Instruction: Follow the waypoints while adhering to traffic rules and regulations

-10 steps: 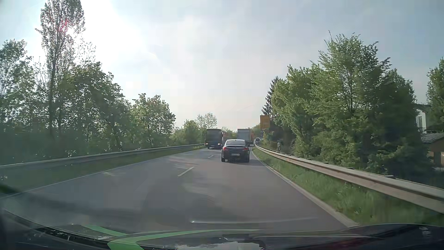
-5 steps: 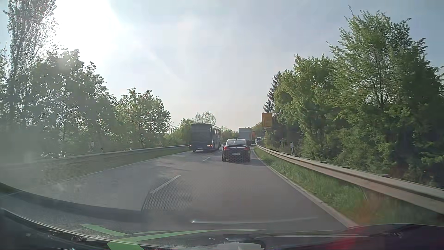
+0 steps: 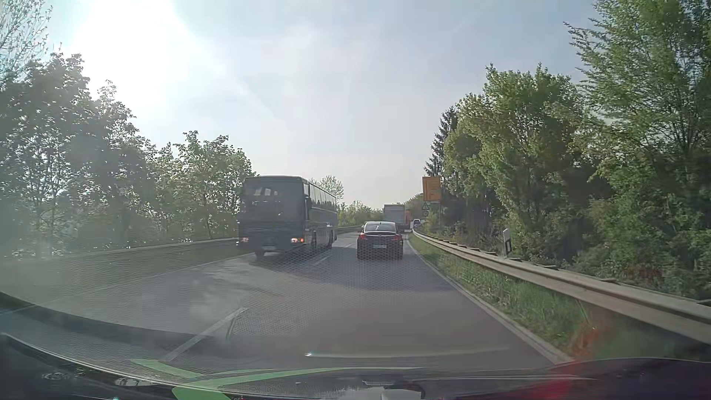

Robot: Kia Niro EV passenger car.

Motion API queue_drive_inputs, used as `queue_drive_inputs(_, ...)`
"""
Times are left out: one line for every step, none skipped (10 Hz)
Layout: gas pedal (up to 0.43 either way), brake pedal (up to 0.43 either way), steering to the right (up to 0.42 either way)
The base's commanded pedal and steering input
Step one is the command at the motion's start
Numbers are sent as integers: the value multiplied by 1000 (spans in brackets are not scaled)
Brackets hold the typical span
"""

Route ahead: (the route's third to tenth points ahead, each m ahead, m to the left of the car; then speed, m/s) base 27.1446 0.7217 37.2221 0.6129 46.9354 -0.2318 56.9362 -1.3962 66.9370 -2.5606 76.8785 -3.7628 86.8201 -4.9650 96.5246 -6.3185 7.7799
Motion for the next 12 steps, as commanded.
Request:
queue_drive_inputs(47,0,0)
queue_drive_inputs(47,0,0)
queue_drive_inputs(47,0,1)
queue_drive_inputs(47,0,2)
queue_drive_inputs(47,0,2)
queue_drive_inputs(47,0,3)
queue_drive_inputs(39,0,3)
queue_drive_inputs(39,0,3)
queue_drive_inputs(39,0,4)
queue_drive_inputs(39,0,4)
queue_drive_inputs(47,0,4)
queue_drive_inputs(47,0,4)
